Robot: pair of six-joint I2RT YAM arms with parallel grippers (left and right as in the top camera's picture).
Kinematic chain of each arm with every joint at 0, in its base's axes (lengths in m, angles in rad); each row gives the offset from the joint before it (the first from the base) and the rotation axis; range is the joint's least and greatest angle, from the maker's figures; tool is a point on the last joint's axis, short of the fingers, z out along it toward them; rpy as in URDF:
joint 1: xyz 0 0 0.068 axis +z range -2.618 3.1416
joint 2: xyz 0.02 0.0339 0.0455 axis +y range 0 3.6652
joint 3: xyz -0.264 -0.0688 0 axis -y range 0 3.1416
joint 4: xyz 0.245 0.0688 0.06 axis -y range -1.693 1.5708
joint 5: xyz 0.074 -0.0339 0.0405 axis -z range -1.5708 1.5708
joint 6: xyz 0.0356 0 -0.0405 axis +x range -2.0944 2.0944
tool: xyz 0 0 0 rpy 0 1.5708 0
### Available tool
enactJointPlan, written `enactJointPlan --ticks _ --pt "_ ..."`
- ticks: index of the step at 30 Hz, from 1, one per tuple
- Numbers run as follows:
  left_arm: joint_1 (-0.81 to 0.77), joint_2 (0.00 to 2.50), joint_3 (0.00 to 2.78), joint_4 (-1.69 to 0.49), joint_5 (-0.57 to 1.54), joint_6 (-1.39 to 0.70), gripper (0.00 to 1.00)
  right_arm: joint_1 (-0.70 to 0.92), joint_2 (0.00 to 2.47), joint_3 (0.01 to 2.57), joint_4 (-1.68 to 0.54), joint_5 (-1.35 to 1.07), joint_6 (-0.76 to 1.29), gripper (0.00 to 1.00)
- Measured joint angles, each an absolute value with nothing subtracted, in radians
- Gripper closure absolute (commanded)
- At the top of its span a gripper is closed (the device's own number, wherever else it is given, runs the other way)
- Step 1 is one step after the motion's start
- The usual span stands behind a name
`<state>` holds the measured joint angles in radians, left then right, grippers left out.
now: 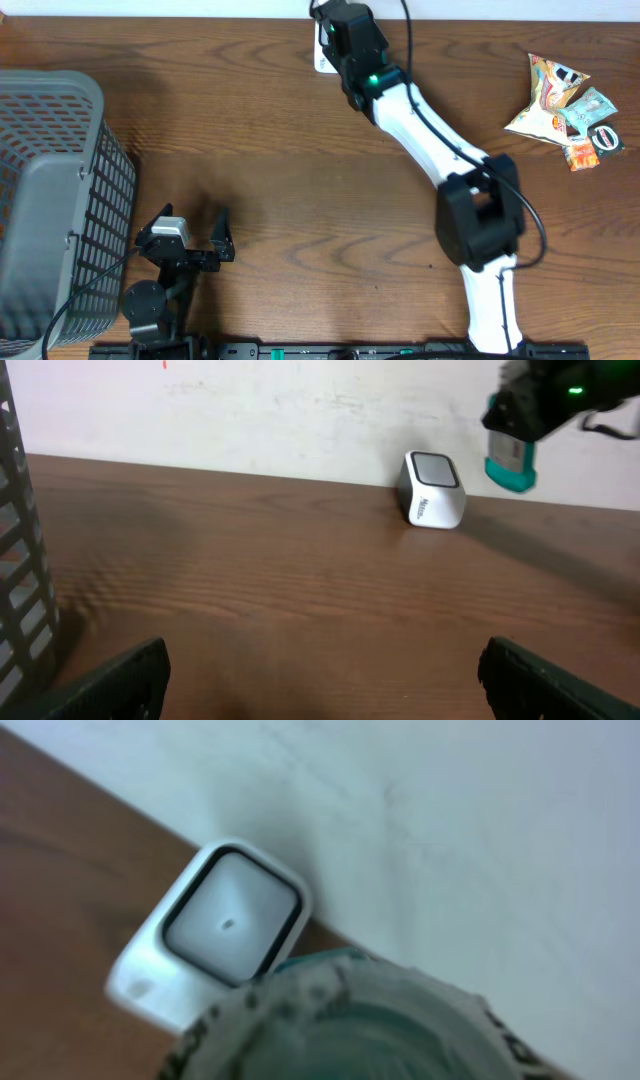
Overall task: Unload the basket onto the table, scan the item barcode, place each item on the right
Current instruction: 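Lift the bottle and carry it right toward the item pile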
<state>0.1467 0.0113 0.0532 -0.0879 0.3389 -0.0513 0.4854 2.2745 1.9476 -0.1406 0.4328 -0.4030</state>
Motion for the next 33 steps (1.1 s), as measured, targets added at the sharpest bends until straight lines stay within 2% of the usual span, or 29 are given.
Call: enactJointPlan --ticks 11,23,33 --pt "0.147 0.011 0.053 -0.088 0.339 -0.051 0.02 0.487 2.624 2.443 -0.13 0.54 -0.578 0.83" --pt "0.147 0.011 0.053 -0.088 0.339 -0.051 0.02 0.496 2.677 2.459 -0.161 0.577 -0.633 0.87" --pt "0.147 0.011 0.053 -0.088 0.339 -0.051 0.02 0.448 2.654 2.46 -0.551 0.719 -0.532 0.88"
